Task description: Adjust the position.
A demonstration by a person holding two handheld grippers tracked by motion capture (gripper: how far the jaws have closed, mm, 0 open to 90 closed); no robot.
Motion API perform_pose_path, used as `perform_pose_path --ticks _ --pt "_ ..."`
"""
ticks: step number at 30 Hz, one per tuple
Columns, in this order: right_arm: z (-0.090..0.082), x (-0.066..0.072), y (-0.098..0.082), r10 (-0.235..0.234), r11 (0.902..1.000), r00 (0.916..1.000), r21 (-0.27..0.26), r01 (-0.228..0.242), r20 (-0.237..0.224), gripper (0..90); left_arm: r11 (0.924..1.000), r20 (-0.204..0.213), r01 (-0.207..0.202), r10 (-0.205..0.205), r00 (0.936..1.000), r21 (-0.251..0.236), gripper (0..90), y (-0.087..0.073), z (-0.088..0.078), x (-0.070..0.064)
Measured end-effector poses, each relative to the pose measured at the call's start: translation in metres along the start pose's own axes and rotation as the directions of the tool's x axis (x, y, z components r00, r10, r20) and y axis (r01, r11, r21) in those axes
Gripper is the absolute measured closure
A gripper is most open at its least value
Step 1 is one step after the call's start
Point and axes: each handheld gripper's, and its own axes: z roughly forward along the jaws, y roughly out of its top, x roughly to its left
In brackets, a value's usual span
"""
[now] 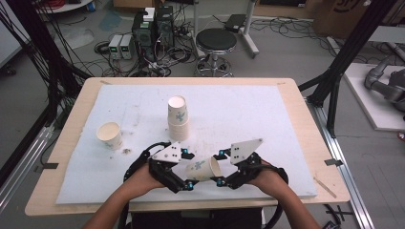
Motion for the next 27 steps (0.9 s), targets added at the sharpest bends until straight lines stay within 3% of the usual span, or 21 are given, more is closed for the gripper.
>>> perform_pose_path --ticks 12,27 --pt "0.004 0.0 0.018 -0.061 0.991 0.9981 0.12 0.06 0.002 33.4 0.9982 0.006 -0.03 0.029 0.9995 0.052 16.8 0.007 0.006 0.001" --pt "0.009 0.0 0.027 -0.091 0.9788 0.9958 0.184 0.09 0.001 33.0 0.9915 0.011 -0.042 0.041 0.9991 0.123 17.3 0.008 0.017 0.001"
